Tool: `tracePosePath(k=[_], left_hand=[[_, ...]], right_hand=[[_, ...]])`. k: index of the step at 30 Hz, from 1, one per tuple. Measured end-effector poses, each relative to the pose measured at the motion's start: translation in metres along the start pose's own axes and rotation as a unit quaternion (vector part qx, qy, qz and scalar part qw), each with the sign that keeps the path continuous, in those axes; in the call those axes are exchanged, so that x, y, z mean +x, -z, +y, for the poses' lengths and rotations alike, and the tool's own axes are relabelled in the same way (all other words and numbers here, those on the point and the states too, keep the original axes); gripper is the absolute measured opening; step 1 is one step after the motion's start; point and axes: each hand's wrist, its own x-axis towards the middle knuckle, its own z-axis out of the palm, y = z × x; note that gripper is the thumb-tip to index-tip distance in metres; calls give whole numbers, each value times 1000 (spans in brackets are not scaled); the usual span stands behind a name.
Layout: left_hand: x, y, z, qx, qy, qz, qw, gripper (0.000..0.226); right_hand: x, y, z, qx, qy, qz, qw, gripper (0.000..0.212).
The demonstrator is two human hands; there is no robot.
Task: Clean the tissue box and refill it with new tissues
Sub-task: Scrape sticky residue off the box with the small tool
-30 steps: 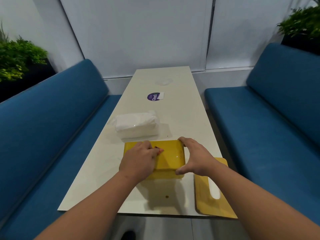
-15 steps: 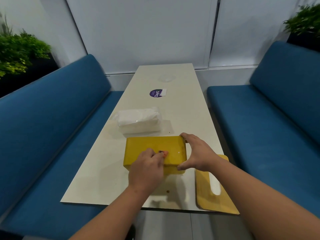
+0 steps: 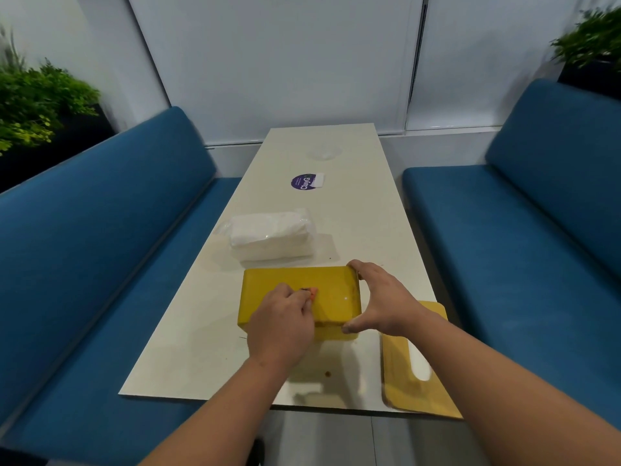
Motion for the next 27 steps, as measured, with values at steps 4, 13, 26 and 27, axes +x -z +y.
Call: tracePosePath(k=[4,13,26,27], left_hand=[[-3,2,21,-2,-86,-65,994,32],[53,9,14,70,-103,-102,987,34],[65,6,25,50,-363,-194,910,35],[70,6,26,63,-350,-197,914,33]], right_hand=[[-1,2,0,1,14,-3,1000,119],[-2,-1,5,16,4,-1,1000,119],[-6,-3,8,60,7,17,998,118],[-6,-3,8,58,7,17,998,118]])
